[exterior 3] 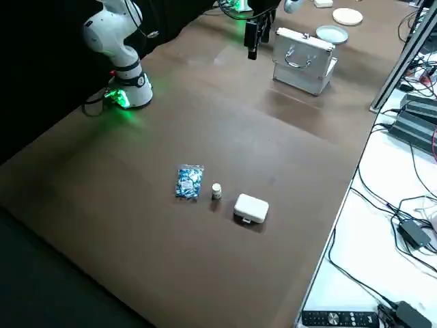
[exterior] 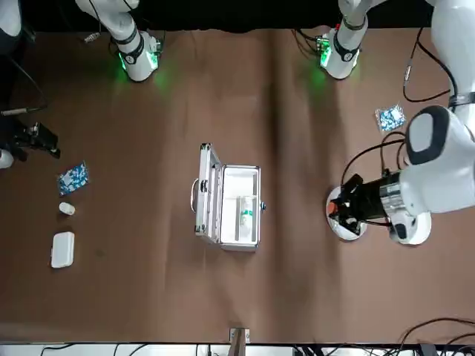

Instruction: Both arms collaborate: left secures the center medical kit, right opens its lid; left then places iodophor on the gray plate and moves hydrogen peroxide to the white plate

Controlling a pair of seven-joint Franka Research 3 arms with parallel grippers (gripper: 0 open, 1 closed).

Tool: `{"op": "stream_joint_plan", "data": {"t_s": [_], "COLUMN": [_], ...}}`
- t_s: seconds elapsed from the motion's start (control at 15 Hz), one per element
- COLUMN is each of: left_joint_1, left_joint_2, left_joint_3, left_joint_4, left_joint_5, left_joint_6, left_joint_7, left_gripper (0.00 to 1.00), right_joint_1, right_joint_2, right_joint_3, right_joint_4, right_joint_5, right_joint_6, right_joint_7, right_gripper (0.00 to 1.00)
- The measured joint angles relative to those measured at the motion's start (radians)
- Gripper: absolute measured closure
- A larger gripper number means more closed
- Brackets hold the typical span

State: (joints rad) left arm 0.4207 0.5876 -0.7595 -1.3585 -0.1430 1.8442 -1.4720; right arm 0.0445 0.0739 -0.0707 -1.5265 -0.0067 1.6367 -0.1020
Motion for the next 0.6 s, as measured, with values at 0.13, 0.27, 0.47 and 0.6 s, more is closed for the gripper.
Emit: {"op": "stream_joint_plan", "data": {"t_s": [0.13,0.27,0.47,0.6], "left_joint_1": [0.029,0.054,0.086,0.115], "left_joint_2": [0.007,0.017,0.039,0.055], "left_joint_3": [0.000,0.000,0.001,0.001], "left_joint_4": [-0.005,-0.006,-0.008,-0.009], "left_joint_5": [-0.008,-0.011,-0.090,-0.139], "left_joint_6": [-0.035,-0.065,-0.093,-0.113], "left_joint_7": [0.063,0.105,0.116,0.149], "left_gripper": [0.67,0.67,0.67,0.67], "right_joint_1": [0.000,0.000,0.000,0.000], "right_joint_2": [0.000,0.000,0.000,0.000], "right_joint_3": [0.000,0.000,-0.001,-0.001], "right_joint_4": [0.000,0.000,-0.001,-0.001], "right_joint_5": [0.000,0.000,0.000,0.000], "right_joint_6": [0.000,0.000,-0.001,-0.002], "right_joint_7": [0.000,0.000,0.000,0.000], "right_gripper": [0.01,0.01,0.01,0.01]}}
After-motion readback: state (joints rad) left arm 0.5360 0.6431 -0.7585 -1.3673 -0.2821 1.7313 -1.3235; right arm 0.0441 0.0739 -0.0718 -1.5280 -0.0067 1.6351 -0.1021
